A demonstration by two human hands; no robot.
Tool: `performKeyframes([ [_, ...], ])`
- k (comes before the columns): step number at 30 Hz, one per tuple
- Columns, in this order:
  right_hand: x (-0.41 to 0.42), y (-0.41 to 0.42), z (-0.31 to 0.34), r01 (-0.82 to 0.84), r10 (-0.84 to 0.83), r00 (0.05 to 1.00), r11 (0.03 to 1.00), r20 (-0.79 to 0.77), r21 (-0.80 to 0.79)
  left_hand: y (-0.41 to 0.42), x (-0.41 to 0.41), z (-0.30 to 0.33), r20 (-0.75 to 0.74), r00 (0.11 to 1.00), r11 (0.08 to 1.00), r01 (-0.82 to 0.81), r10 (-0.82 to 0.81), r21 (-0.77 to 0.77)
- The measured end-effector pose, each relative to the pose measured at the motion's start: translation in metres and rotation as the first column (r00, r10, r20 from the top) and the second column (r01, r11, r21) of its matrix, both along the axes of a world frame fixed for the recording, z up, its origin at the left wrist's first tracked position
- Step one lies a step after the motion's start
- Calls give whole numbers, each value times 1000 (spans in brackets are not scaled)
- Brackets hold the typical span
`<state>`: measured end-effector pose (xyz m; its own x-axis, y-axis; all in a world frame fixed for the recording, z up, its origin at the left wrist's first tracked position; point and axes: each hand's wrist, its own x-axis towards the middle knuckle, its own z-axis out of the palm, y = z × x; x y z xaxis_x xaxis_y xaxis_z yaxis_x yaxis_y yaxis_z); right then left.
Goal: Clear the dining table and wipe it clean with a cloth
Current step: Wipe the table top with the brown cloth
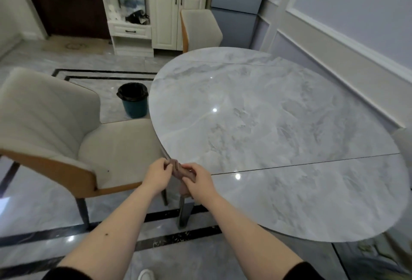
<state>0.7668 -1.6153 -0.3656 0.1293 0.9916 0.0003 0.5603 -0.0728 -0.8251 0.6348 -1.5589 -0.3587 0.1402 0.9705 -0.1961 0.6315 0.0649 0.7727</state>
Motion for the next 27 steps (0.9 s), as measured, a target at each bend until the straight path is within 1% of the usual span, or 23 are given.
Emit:
performKeyframes([
  [2, -5, 0, 12, -18, 17, 1000, 1000, -14, -21, -6, -5, 14, 43, 998, 999, -46, 46, 11],
  [6, -33, 6, 38, -58, 57, 996, 998, -62, -12, -12, -34, 46, 76, 987, 989, -147, 144, 33],
  [10, -80, 15, 59, -137, 135, 985, 991, -111, -9, -15, -82, 65, 119, 953, 959, -281, 277, 18],
  [12, -109, 21, 64, -183, 177, 974, 983, -141, -25, -19, -111, 75, 124, 940, 947, -322, 317, 24],
  [13, -108, 21, 64, -187, 181, 974, 982, -139, -30, -19, -111, 75, 120, 941, 946, -323, 317, 34],
  [14, -143, 23, 72, -247, 237, 959, 968, -156, -45, -26, -146, 81, 119, 920, 923, -381, 374, 46],
  [15, -145, 24, 72, -254, 244, 957, 966, -155, -48, -27, -148, 81, 116, 919, 920, -386, 378, 62],
  [16, -173, 27, 75, -284, 272, 948, 957, -168, -55, -32, -176, 86, 118, 899, 900, -431, 422, 67],
  [17, -175, 27, 77, -289, 276, 947, 955, -166, -61, -33, -178, 86, 131, 892, 893, -444, 432, 77],
  [21, -294, 24, 86, -451, 429, 883, 888, -192, -91, -52, -295, 88, 161, 797, 804, -594, 582, 34],
  [22, -316, 24, 87, -469, 449, 874, 880, -184, -79, -54, -317, 90, 159, 783, 791, -611, 601, 16],
  [24, -374, 20, 91, -502, 475, 852, 860, -219, -88, -59, -374, 91, 166, 744, 754, -657, 647, 8],
  [27, -450, 19, 97, -536, 494, 833, 833, -251, -138, -60, -449, 93, 208, 695, 710, -704, 688, 7],
])
